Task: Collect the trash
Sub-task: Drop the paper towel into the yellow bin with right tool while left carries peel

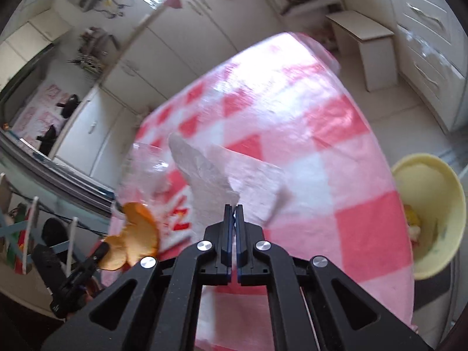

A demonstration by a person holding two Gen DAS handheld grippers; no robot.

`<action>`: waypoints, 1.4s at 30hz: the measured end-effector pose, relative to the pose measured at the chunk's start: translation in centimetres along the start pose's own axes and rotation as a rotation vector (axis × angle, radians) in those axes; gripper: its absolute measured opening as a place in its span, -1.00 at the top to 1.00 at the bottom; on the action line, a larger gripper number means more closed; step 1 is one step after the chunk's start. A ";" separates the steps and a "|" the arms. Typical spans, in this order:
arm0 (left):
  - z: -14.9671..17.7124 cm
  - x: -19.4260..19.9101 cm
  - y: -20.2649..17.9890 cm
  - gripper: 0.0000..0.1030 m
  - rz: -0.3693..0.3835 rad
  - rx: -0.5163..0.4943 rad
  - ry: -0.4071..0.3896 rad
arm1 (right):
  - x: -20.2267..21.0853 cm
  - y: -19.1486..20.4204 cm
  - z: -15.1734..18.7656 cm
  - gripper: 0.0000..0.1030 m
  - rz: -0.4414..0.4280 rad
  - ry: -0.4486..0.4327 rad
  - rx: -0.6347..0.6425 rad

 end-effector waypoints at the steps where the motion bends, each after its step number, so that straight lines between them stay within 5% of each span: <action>1: 0.3 -0.1 0.0 0.89 -0.004 -0.004 0.007 | 0.0 0.0 0.1 0.87 0.014 0.001 0.007; 2: 0.4 0.0 0.1 0.89 -0.005 -0.005 0.010 | 0.1 0.1 0.2 0.72 0.039 -0.003 0.031; 4: 0.6 0.0 0.1 0.89 -0.010 -0.008 0.012 | 1.2 0.9 -0.2 -0.21 0.121 -0.069 0.138; 8: 0.9 0.0 0.5 0.89 -0.016 -0.003 0.020 | 2.5 3.7 -1.3 -0.48 0.113 -0.182 0.282; 10: 1.0 -0.2 0.5 0.89 -0.018 -0.003 0.027 | 1.4 5.1 -0.6 -0.60 0.082 -0.145 0.327; 15: 1.4 -0.5 0.2 0.89 -0.016 -0.014 0.042 | -3.1 3.2 2.2 -0.61 0.166 0.016 0.358; 18: 1.5 -0.7 0.2 0.89 -0.013 -0.010 0.048 | -3.2 3.1 2.2 -0.46 0.182 -0.005 0.389; 20: 1.6 -0.9 0.0 0.89 -0.004 -0.011 0.051 | -2.9 2.9 2.1 -0.07 0.186 -0.013 0.387; 22: 1.7 -1.0 -0.3 0.89 0.004 -0.021 0.053 | -2.6 2.4 1.8 0.76 0.160 -0.006 0.336; 23: 1.7 -1.0 -0.7 0.89 0.012 -0.033 0.054 | -2.4 2.1 1.9 0.87 0.143 0.003 0.304; 33: -0.1 2.5 -1.5 0.91 0.058 -0.022 -0.024 | 2.2 2.1 -1.3 0.91 -0.058 -0.124 0.074; 42: -2.3 7.4 -6.3 0.90 0.143 -0.072 -0.095 | 8.5 -5.4 -4.8 0.91 0.035 -0.260 -0.068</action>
Point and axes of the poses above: each gripper's, at about its wrist camera, not at the fingertips, and x roughly against the way its jaws point, y to its left, z to its underside, the point moved 10 cm from there along -x, roughly the way its jaws point, and after that the axes turned 7 degrees about -y, right-handed, at the moved point
